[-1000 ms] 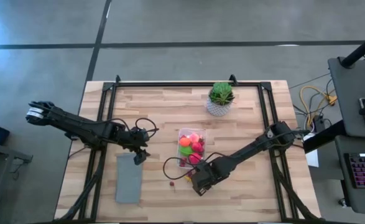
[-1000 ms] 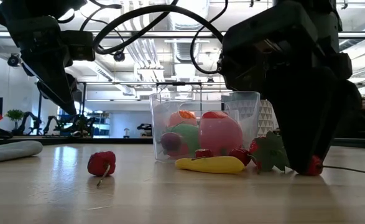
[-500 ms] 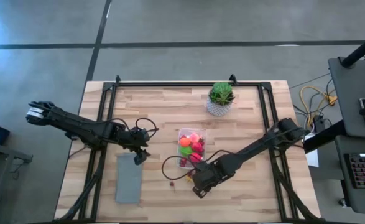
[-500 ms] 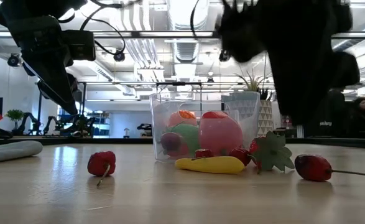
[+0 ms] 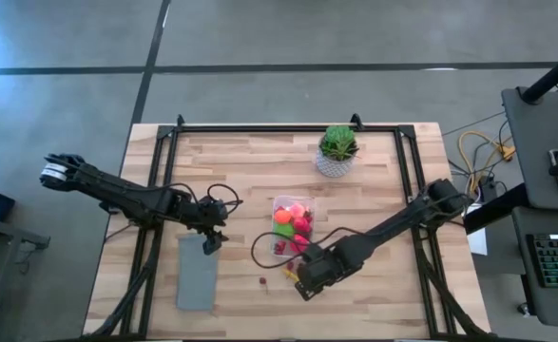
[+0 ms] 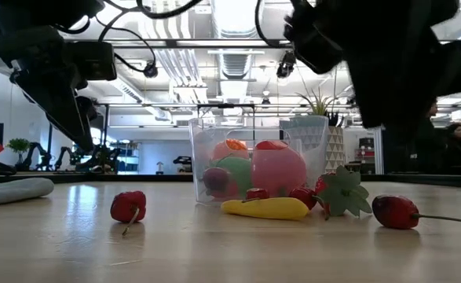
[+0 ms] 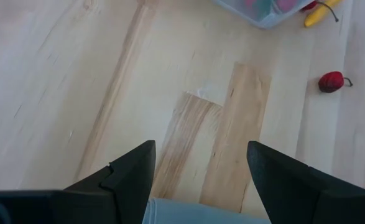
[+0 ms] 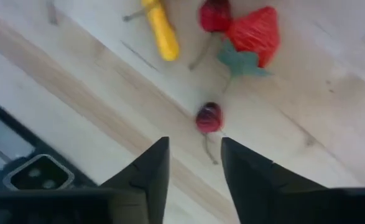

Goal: Pick and placing Produce into tupperware
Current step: Put the red cherry into the transparent bin

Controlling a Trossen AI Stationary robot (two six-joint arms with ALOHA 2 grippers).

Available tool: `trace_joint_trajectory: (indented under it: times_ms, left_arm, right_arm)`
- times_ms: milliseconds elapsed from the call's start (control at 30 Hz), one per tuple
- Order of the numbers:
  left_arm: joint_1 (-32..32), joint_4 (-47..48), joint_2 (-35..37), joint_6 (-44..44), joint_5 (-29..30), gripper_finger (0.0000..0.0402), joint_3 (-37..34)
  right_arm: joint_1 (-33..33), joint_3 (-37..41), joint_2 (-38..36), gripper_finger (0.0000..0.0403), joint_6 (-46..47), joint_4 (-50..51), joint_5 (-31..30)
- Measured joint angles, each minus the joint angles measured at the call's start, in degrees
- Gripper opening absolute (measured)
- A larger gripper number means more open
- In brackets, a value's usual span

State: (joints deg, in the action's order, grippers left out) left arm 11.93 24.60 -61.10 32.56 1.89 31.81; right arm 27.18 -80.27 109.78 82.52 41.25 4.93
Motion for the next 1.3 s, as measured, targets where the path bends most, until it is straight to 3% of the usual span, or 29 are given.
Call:
trace_joint_trajectory:
  times_ms: [300, 533, 767, 1300]
  left_arm:
    - [0.2, -0.2, 0.0, 0.7, 0.0, 0.0239, 0.0]
    - [0.2, -1.3, 0.0, 7.6, -0.5, 0.0239, 0.0]
    - [0.2, -2.0, 0.0, 7.7, -1.7, 0.0239, 0.1]
    - [0.2, -1.8, 0.0, 10.6, -3.1, 0.0239, 0.1]
  right_arm:
    - [0.0, -0.9, 2.9, 0.0193, 1.8, 0.6, 0.4]
    - [0.6, -0.9, 3.8, 0.0184, -1.5, 0.6, 1.1]
    - [0.9, -0.5, 3.8, 0.0167, -1.7, 0.8, -1.8]
    - [2.1, 0.2, 3.8, 0.0178, 3.0, -1.1, -6.5]
